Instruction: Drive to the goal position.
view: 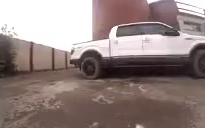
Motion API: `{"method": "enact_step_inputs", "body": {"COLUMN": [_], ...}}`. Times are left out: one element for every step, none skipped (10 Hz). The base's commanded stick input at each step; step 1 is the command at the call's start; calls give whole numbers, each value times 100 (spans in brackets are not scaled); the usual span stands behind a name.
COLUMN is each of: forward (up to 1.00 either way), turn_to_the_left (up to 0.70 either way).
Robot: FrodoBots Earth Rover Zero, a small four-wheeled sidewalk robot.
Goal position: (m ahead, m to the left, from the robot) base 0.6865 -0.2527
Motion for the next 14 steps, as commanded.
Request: {"method": "enact_step_inputs", "body": {"forward": [0,0,0,0,0,0,0,0,0,0,0,0,0,0], "turn_to_the_left": [-70,-70,-70,-70,-70,-70,-70,-70,-70,-70,-70,-70,-70,-70]}}
